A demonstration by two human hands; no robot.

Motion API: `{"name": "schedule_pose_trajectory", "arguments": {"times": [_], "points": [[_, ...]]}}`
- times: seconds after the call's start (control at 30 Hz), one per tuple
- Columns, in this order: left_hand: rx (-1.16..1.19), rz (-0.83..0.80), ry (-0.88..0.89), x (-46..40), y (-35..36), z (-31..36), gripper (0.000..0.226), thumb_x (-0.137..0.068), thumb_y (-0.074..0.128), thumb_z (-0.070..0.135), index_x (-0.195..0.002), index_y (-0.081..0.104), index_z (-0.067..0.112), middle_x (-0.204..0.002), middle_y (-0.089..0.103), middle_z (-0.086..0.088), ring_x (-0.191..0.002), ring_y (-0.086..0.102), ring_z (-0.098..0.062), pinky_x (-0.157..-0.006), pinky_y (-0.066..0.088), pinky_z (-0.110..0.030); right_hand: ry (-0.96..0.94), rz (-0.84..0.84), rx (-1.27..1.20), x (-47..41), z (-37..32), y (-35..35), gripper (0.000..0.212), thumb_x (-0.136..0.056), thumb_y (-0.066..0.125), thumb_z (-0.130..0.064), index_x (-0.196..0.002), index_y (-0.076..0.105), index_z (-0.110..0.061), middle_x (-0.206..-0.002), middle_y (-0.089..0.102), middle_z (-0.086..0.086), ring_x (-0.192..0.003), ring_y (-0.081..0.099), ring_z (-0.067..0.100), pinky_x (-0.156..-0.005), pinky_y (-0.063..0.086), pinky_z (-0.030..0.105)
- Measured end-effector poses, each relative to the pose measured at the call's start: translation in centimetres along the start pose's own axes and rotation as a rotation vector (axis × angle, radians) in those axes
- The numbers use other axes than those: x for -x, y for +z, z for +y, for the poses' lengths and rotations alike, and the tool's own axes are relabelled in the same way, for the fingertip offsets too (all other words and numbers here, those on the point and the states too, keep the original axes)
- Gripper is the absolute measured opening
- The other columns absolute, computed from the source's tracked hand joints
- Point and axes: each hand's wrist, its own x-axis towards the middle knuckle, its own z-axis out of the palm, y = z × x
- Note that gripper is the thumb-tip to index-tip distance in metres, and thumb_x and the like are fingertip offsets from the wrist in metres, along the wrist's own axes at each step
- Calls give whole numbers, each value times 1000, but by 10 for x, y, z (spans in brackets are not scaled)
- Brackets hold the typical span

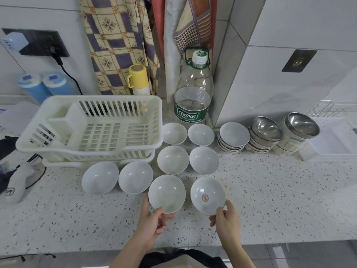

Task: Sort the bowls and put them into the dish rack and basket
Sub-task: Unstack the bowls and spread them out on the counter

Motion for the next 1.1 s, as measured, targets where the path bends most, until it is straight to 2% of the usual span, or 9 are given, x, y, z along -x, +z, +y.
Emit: {"name": "schedule_pose_trajectory", "arguments": {"times": [0.2,0.47,0.77,1.1], "points": [[-22,6,-39,-1,8,-6,51,-103,48,13,-131,26,50,-91,76,-24,-48,51,-14,-39,33,-21,-13,-11,1,-2,-3,2,43,-97,39,-11,-140,43,-13,-61,69,5,-51,63,7,-48,44,24],[-26,6,-73,-2,11,-7,57,-102,51,13,-135,21,50,-92,76,-22,-46,54,-15,-37,33,-21,-25,2,-1,-8,-1,1,45,-97,39,-8,-142,42,-11,-57,67,6,-50,61,10,-49,44,27],[-92,-77,-98,2,7,-3,58,-102,51,20,-134,16,53,-101,77,-14,-47,56,-17,-35,30,-19,-24,7,0,-10,1,2,42,-97,40,-10,-139,45,-12,-59,68,5,-47,61,7,-48,42,24],[-237,-169,-69,6,6,-6,71,-100,53,27,-137,4,62,-104,78,-6,-49,55,-14,-39,32,-19,-19,1,-31,-14,4,2,39,-96,42,-11,-135,48,-14,-60,69,6,-44,61,7,-46,45,24]]}}
